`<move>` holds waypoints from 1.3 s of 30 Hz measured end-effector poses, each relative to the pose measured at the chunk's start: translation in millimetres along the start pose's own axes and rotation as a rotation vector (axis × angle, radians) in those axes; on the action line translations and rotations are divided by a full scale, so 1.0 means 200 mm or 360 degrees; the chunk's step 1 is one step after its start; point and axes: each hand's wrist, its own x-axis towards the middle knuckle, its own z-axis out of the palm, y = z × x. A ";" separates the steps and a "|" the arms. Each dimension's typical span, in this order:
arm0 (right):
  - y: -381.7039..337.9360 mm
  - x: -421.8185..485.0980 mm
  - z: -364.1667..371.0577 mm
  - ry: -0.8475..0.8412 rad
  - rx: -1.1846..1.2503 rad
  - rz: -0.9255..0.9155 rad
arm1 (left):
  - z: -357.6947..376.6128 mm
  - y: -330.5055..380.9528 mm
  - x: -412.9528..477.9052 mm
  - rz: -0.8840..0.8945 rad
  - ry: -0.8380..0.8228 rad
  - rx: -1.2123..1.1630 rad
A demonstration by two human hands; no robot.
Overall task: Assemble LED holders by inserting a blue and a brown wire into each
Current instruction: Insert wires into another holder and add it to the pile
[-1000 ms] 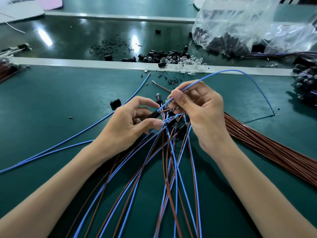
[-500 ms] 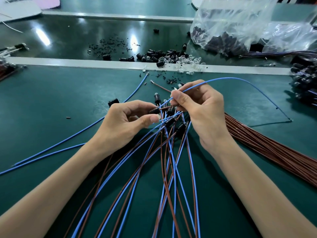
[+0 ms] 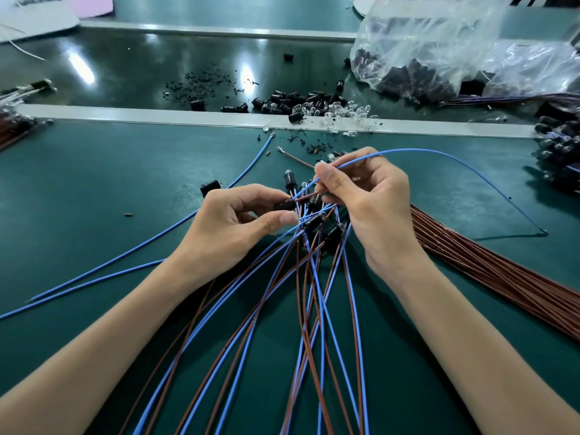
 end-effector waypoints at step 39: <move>0.00 -0.01 0.01 -0.0155 0.0028 -0.0099 | 0.02 0.03 0.02 -0.0194 0.0047 -0.0066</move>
